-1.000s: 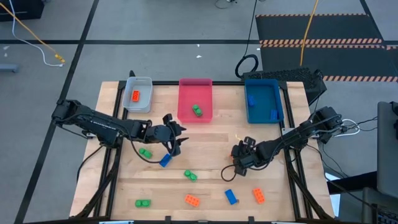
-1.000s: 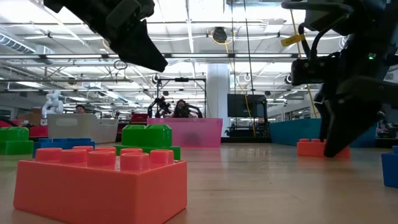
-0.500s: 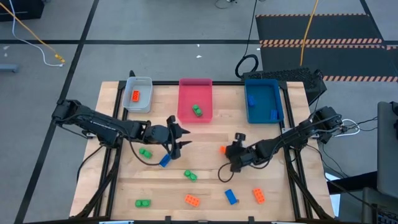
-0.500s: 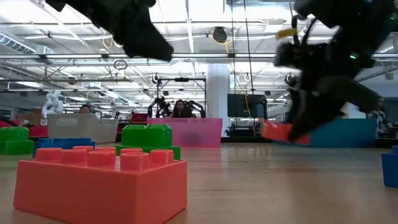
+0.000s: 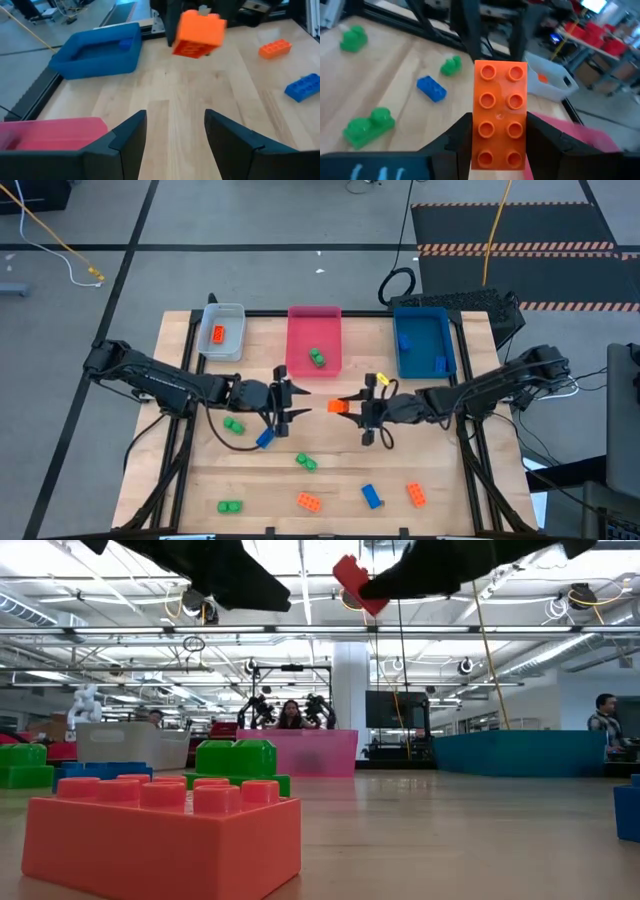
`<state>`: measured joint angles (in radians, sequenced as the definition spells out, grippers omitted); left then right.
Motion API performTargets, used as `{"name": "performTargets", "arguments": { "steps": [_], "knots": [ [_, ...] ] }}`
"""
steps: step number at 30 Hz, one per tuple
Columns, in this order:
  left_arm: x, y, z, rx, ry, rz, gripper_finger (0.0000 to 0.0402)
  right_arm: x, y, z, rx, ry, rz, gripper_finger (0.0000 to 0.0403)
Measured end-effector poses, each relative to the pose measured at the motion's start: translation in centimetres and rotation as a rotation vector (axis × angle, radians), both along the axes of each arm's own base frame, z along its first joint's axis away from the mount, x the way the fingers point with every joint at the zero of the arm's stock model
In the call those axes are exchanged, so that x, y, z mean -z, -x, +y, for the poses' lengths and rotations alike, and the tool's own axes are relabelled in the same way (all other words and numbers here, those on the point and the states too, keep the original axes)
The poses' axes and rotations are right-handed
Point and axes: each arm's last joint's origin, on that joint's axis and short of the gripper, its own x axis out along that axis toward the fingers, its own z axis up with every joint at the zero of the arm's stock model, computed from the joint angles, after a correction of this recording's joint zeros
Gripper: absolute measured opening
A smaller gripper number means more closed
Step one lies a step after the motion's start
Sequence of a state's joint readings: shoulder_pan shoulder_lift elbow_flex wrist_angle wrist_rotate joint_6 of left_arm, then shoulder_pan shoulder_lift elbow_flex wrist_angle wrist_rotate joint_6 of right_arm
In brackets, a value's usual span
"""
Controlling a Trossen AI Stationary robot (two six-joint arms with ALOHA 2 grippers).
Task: Sort & place blocks by color
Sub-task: Put the orange game piece into the white bin
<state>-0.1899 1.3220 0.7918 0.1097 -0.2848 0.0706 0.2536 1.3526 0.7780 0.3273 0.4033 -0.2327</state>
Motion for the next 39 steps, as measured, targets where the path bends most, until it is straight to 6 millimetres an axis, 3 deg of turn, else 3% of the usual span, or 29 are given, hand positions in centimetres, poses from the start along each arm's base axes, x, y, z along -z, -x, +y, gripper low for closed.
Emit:
{"name": "performTargets", "arguments": {
  "steps": [6, 15, 20, 39],
  "knots": [
    [-0.2, -0.5, -0.1, 0.0, 0.011, -0.054, 0.0214, 0.6, -0.7, -0.4, -0.028, 0.012, 0.001, 0.0131],
    [4.1, -3.8, -0.7, -0.005, 0.0, -0.048, 0.0276, 0.9, -0.6, -0.4, -0.047, 0.009, 0.035, 0.0131],
    [4.0, -4.2, -0.7, -0.002, -0.009, -0.097, 0.0293, 1.4, -0.4, -0.4, -0.039, 0.014, 0.089, 0.0131],
    [3.2, -4.4, -1.4, 0.051, 0.019, -0.177, 0.0294, 1.4, -0.5, -1.1, -0.007, -0.015, 0.085, 0.0131]
  ]
}}
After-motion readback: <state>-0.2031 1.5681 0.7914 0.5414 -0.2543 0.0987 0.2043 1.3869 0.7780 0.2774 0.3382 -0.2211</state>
